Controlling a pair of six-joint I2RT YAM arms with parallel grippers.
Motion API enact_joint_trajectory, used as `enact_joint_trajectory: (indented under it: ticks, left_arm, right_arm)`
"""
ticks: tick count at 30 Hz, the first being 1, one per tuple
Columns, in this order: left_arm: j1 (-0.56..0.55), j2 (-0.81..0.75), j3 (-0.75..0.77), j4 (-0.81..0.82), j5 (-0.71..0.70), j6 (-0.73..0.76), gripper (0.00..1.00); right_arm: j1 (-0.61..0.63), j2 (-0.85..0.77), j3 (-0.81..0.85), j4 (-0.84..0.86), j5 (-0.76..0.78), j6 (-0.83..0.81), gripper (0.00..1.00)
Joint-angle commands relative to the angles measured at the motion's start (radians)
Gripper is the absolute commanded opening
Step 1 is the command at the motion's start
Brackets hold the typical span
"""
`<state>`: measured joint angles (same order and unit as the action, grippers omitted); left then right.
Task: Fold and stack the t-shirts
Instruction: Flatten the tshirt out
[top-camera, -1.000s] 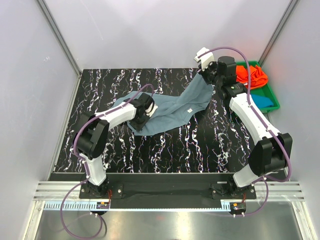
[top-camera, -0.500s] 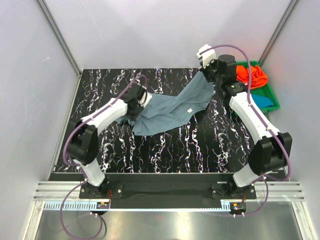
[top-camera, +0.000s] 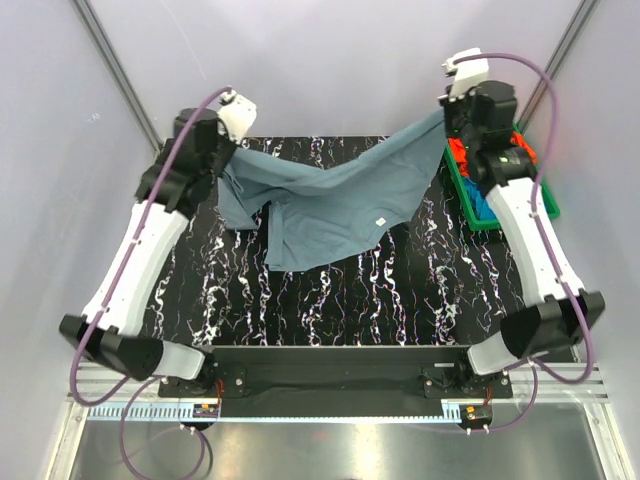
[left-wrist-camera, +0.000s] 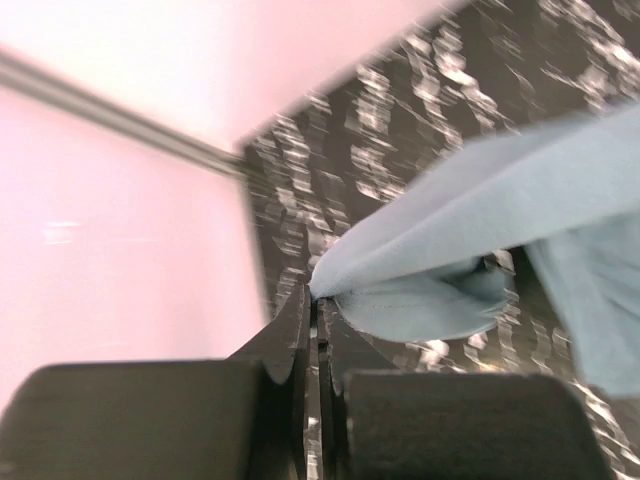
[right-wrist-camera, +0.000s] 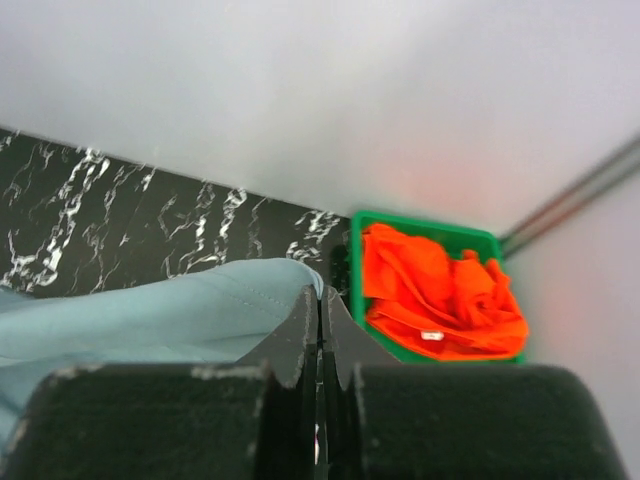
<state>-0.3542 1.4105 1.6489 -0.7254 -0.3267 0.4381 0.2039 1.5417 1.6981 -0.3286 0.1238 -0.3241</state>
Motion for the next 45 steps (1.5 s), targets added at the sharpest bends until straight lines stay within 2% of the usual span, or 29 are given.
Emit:
enact_joint_trajectory:
  ticks: [1, 4, 7, 9, 10, 13, 16, 18, 20, 21, 22, 23, 26, 32, 37, 42, 45]
  left_arm:
    - [0.017, -0.097, 0.072, 0.069, -0.098, 0.111, 0.0]
    - [0.017, -0.169, 0.095, 0.106, -0.139, 0.137, 0.0]
    - [0.017, -0.211, 0.173, 0.072, -0.129, 0.136, 0.0]
    - [0.015, -0.245, 0.201, 0.055, -0.06, 0.163, 0.0]
    - [0.015, -0.284, 0.209, 0.032, -0.025, 0.172, 0.0]
    - [0.011, -0.385, 0.203, 0.021, 0.169, 0.227, 0.0]
    - [0.009, -0.449, 0.221, 0.015, 0.28, 0.243, 0.0]
    - [0.009, -0.417, 0.374, -0.075, 0.321, 0.187, 0.0]
    - [0.009, -0.331, 0.516, -0.239, 0.321, 0.156, 0.0]
    - [0.009, -0.306, 0.531, -0.285, 0.343, 0.149, 0.0]
    - [0.011, -0.282, 0.525, -0.351, 0.368, 0.152, 0.0]
    - [0.009, -0.278, 0.453, -0.362, 0.37, 0.155, 0.0]
    - [0.011, -0.266, 0.262, -0.342, 0.386, 0.131, 0.0]
    - [0.027, -0.128, 0.034, -0.319, 0.507, 0.048, 0.0]
    - [0.078, 0.06, -0.034, -0.266, 0.592, 0.008, 0.0]
    - [0.146, 0.262, -0.07, -0.197, 0.632, -0.001, 0.0]
    - [0.176, 0.393, -0.049, -0.162, 0.649, -0.025, 0.0]
  right_arm:
    - [-0.029, -0.158, 0.084, -0.024, 0.06, 0.04, 0.0]
    - [-0.034, -0.239, 0.144, -0.096, 0.033, 0.078, 0.0]
    - [-0.034, -0.31, 0.23, -0.177, -0.019, 0.143, 0.0]
    - [-0.032, -0.36, 0.262, -0.245, -0.082, 0.171, 0.0]
    - [-0.034, -0.382, 0.262, -0.263, -0.167, 0.178, 0.0]
    - [-0.034, -0.483, 0.213, -0.299, -0.306, 0.201, 0.0]
    - [-0.034, -0.56, 0.213, -0.357, -0.361, 0.226, 0.0]
    - [-0.04, -0.58, 0.236, -0.398, -0.377, 0.232, 0.0]
    - [-0.063, -0.591, 0.232, -0.411, -0.363, 0.221, 0.0]
    - [-0.063, -0.585, 0.238, -0.414, -0.351, 0.214, 0.0]
    - [-0.063, -0.578, 0.244, -0.415, -0.346, 0.197, 0.0]
    - [-0.063, -0.562, 0.245, -0.406, -0.336, 0.192, 0.0]
    - [-0.069, -0.508, 0.259, -0.382, -0.294, 0.175, 0.0]
    - [-0.069, -0.419, 0.184, -0.293, -0.236, 0.12, 0.0]
    - [-0.069, -0.319, 0.039, -0.158, -0.204, 0.073, 0.0]
    - [-0.067, -0.137, -0.099, -0.037, -0.236, 0.057, 0.0]
    - [-0.066, -0.007, -0.117, 0.026, -0.259, 0.046, 0.0]
